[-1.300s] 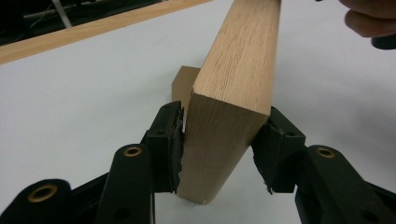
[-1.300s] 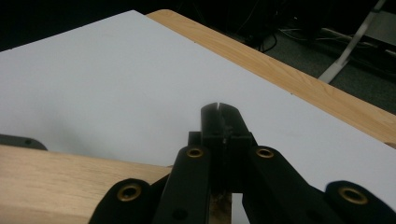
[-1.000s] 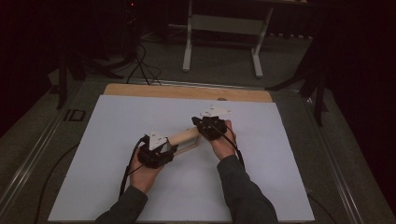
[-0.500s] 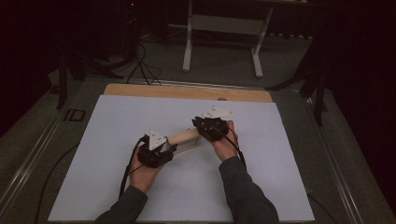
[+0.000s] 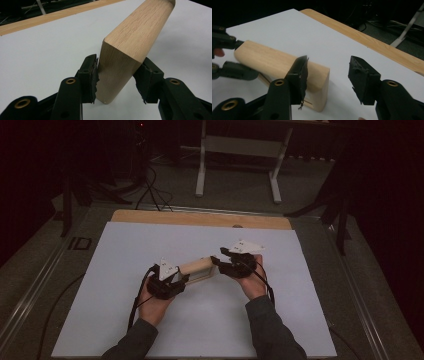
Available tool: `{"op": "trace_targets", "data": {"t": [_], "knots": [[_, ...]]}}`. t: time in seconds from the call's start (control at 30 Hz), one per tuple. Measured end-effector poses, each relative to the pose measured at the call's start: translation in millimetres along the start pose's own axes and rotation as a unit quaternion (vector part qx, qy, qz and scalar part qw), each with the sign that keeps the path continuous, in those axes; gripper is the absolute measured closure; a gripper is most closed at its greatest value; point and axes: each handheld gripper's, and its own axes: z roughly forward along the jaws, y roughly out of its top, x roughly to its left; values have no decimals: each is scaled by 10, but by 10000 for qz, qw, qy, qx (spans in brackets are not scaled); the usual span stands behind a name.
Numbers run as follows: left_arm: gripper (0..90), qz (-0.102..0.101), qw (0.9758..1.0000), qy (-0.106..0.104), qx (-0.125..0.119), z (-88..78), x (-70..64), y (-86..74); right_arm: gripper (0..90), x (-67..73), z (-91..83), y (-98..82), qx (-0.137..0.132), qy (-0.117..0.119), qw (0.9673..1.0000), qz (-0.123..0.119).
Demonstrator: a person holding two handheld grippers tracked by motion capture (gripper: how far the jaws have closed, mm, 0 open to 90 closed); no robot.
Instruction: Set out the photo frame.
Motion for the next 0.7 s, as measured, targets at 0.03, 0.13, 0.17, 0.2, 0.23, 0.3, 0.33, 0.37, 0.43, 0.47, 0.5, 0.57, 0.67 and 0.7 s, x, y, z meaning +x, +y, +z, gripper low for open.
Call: {"op": "trace_targets", "data": {"t": [0.03,0.13,0.17,0.2,0.23,0.3,0.33,0.37,0.43,0.47,0.5,0.57,0.67,0.7], "knots": [[546,-15,10000,-5,-5,0,2,0,480,1,-19,-19,-45,40,10000,-18],[553,-36,10000,2,-3,-3,8,1,456,5,-17,-85,-35,116,9999,-30],[554,-34,10000,5,2,-4,11,2,439,5,-5,-113,20,164,9999,-24],[555,-28,10000,4,2,-5,11,2,423,6,11,-139,54,214,9998,-14],[555,-25,10000,2,3,-5,11,2,413,6,23,-162,62,246,9997,-32],[557,-17,10000,5,4,-4,12,2,392,7,57,-191,88,347,9994,-27],[557,-20,10000,9,2,-3,14,3,381,10,77,-198,131,400,9991,-22],[560,-16,10000,37,1,-3,15,3,372,13,99,-203,183,426,9989,-41],[566,-51,10000,18,-4,-1,28,6,369,15,142,-211,228,504,9984,-69],[566,-48,10000,12,3,-1,34,8,366,21,165,-215,253,526,9982,-94],[566,-43,10000,7,4,0,34,8,360,28,188,-220,294,566,9979,-128],[567,-17,10000,3,9,0,35,9,345,45,238,-233,367,642,9971,-196],[569,13,10000,-4,17,1,42,11,311,62,305,-248,434,627,9967,-260],[569,16,10000,-10,18,2,44,11,303,62,322,-251,426,647,9967,-248]]}}
